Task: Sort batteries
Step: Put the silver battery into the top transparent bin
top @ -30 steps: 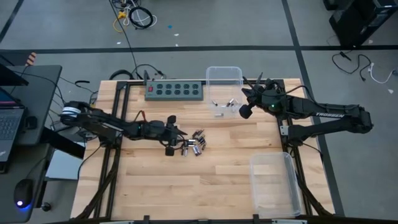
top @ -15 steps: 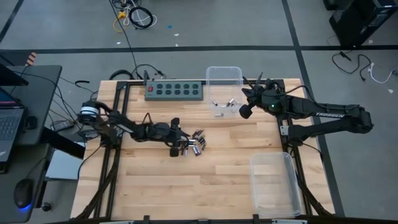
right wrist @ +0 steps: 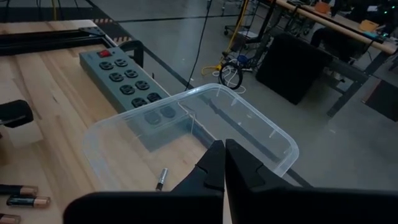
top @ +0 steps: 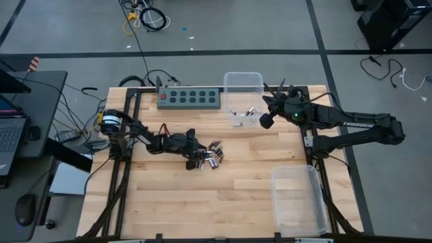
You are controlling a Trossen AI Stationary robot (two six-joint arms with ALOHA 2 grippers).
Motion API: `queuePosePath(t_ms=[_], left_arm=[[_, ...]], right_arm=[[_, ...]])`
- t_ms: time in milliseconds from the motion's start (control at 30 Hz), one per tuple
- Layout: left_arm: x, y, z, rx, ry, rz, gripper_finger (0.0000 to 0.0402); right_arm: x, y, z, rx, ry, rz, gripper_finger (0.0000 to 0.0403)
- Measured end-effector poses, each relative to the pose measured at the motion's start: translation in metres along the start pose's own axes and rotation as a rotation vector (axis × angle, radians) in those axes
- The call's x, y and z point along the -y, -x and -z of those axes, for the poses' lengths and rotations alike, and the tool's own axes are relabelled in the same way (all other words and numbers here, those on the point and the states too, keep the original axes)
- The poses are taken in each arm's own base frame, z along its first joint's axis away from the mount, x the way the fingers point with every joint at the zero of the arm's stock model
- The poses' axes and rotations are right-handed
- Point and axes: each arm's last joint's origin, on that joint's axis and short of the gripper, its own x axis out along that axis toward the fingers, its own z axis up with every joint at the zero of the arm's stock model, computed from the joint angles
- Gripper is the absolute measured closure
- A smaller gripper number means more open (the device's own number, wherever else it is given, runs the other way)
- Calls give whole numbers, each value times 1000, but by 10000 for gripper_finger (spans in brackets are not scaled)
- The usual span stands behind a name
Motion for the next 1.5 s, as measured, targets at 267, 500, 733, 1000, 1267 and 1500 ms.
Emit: queuePosePath(t_ms=[267, 500, 733, 1000, 1267, 1500], left_arm=[[-5, -1, 1, -6, 9, -14, 275], [-7, -1, 2, -13, 11, -22, 275], [-7, -1, 2, -13, -1, -26, 307], [-7, -1, 1, -3, 0, -31, 363], [-7, 0, 0, 15, -6, -28, 359], [-7, 0, -4, 57, -15, -26, 358]], right_arm=[[0, 0, 0, 0, 0, 0, 401], [0, 0, 0, 0, 0, 0, 402], [0, 0, 0, 0, 0, 0, 401], [0, 0, 0, 0, 0, 0, 401], [0, 0, 0, 0, 0, 0, 401], [0, 0, 0, 0, -4, -1, 401]])
